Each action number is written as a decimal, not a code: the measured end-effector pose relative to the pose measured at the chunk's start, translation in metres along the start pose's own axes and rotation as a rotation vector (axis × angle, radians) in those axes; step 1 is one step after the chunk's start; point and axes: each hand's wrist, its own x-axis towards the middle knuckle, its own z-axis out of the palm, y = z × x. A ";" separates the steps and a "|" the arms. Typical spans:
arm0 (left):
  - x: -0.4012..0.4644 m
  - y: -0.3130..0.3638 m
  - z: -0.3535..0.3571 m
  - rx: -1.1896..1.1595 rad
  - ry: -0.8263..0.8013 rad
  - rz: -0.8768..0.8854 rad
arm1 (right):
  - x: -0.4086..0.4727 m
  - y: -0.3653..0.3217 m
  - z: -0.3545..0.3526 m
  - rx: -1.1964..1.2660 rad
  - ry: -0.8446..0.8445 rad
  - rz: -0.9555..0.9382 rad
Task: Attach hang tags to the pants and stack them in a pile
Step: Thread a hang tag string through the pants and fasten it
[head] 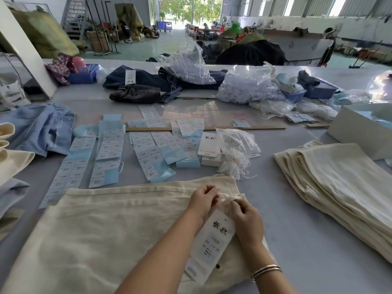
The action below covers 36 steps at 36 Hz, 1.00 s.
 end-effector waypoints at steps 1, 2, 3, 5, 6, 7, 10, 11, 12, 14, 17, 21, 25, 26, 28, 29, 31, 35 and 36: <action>0.000 0.002 -0.003 -0.053 0.023 -0.021 | 0.000 0.001 -0.002 0.106 -0.008 0.029; 0.001 0.003 -0.005 -0.087 0.036 -0.031 | 0.001 0.002 -0.004 0.217 -0.006 0.060; 0.000 0.003 -0.007 -0.103 0.042 -0.031 | 0.001 0.004 -0.006 0.310 0.001 0.087; -0.003 0.002 -0.008 -0.134 0.032 -0.016 | 0.000 0.008 -0.007 0.416 0.001 0.117; -0.004 0.001 -0.008 -0.156 0.011 -0.006 | 0.000 0.008 -0.008 0.430 -0.003 0.113; -0.005 0.001 -0.008 -0.173 -0.016 0.007 | 0.000 0.009 -0.007 0.437 -0.007 0.095; -0.009 0.007 -0.009 -0.122 -0.098 0.072 | 0.001 0.008 -0.007 0.499 -0.027 0.065; -0.010 0.009 -0.008 -0.045 -0.119 0.108 | 0.001 0.008 -0.009 0.521 -0.049 0.055; -0.011 0.011 -0.006 0.044 -0.145 0.141 | 0.000 0.008 -0.011 0.536 -0.069 0.052; -0.015 0.009 0.000 0.205 -0.210 0.175 | 0.001 0.008 -0.014 0.568 -0.091 0.067; -0.020 -0.004 0.005 0.353 -0.253 0.223 | 0.005 0.004 -0.019 0.663 -0.149 0.138; -0.023 -0.013 0.001 0.335 -0.209 0.289 | 0.014 -0.007 -0.024 0.885 -0.242 0.242; -0.025 -0.012 -0.002 0.231 -0.143 0.267 | 0.014 -0.006 -0.020 0.962 -0.253 0.282; -0.025 -0.012 -0.002 0.230 -0.134 0.268 | 0.013 -0.004 -0.018 0.968 -0.247 0.293; -0.024 -0.011 -0.004 0.245 -0.149 0.275 | 0.011 -0.002 -0.016 0.994 -0.239 0.306; -0.024 -0.011 -0.005 0.248 -0.162 0.274 | 0.011 -0.002 -0.014 0.998 -0.239 0.307; -0.026 -0.011 -0.002 0.227 -0.181 0.277 | 0.012 -0.002 -0.013 1.013 -0.222 0.308; -0.030 -0.012 0.000 0.058 -0.220 0.245 | 0.012 -0.001 -0.013 1.106 -0.191 0.351; -0.030 -0.012 -0.001 0.027 -0.226 0.234 | 0.012 -0.001 -0.014 1.143 -0.198 0.364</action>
